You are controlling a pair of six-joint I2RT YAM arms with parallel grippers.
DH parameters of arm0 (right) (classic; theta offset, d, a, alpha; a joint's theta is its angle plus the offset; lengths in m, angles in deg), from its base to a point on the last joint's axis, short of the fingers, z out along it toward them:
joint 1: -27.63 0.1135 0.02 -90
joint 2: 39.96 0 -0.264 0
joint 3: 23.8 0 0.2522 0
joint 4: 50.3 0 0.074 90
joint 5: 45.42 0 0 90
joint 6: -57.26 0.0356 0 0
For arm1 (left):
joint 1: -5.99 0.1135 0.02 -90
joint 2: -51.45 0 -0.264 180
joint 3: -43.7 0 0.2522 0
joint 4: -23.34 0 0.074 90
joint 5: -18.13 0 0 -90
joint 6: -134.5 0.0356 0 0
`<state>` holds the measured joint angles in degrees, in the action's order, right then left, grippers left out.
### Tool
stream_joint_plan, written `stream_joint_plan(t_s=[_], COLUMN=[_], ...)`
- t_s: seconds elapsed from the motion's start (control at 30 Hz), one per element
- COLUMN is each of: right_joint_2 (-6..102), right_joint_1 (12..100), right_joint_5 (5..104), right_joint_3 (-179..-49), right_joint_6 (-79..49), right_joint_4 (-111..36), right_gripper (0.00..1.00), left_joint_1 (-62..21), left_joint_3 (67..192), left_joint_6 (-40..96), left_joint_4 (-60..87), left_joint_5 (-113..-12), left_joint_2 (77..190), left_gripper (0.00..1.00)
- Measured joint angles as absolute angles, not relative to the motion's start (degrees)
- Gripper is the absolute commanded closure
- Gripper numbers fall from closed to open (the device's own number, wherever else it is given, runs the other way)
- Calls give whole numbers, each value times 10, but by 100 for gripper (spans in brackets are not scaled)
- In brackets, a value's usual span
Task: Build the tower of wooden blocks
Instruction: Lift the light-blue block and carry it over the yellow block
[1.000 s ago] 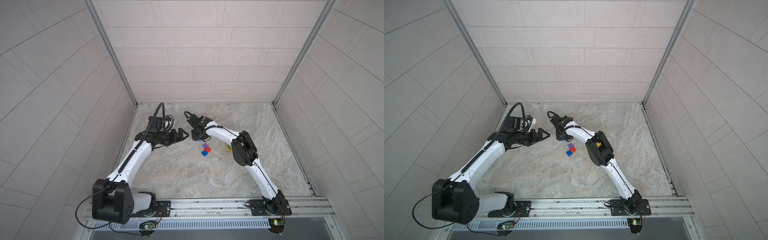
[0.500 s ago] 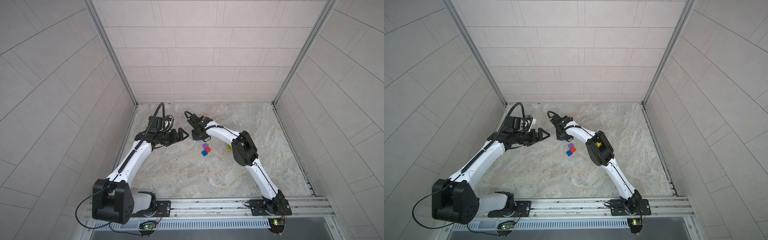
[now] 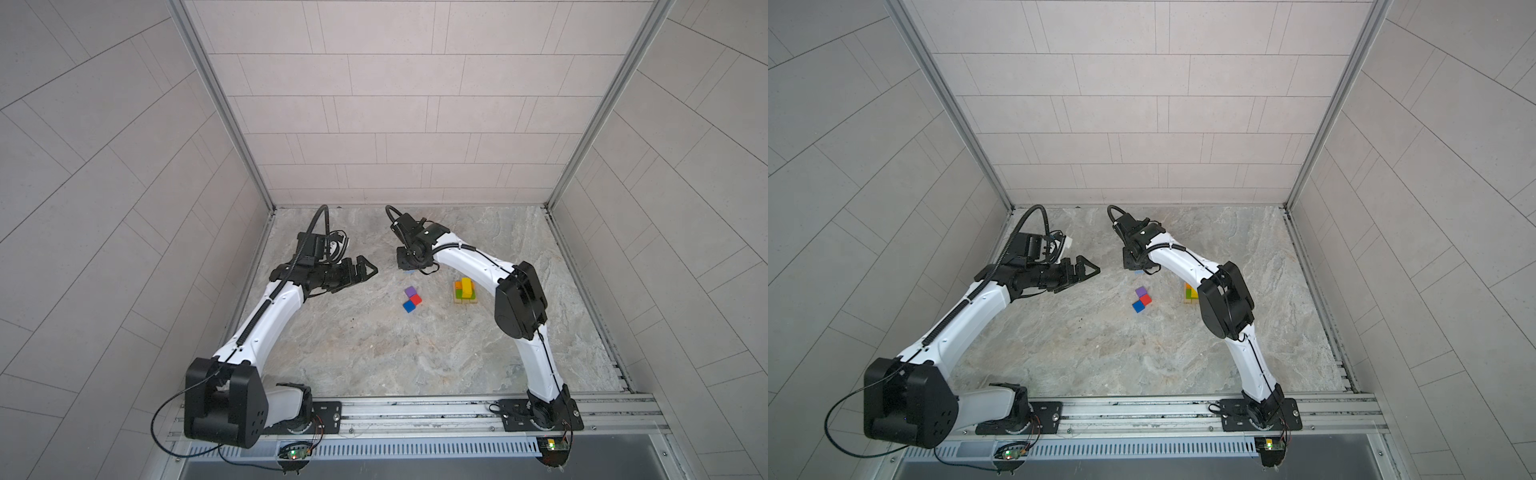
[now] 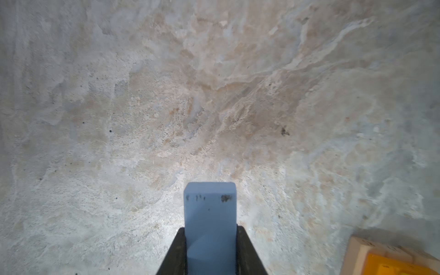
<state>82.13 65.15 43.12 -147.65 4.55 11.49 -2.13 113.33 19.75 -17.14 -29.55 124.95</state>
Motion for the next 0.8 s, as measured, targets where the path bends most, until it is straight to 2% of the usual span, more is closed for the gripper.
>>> stream_joint_plan(t_s=[0.37, 0.8], right_joint_2=[669, 561], right_joint_1=[597, 532], right_joint_5=[428, 429], right_joint_3=[-1335, -1205], right_joint_6=[38, 9], right_joint_4=[118, 138], right_gripper=[85, 85], left_joint_1=[-30, -53], left_joint_3=[1110, 1104], left_joint_6=[159, 131], left_joint_4=[-123, -81], left_joint_5=[-246, -211], left_joint_2=[1250, 1252], left_gripper=[1, 0])
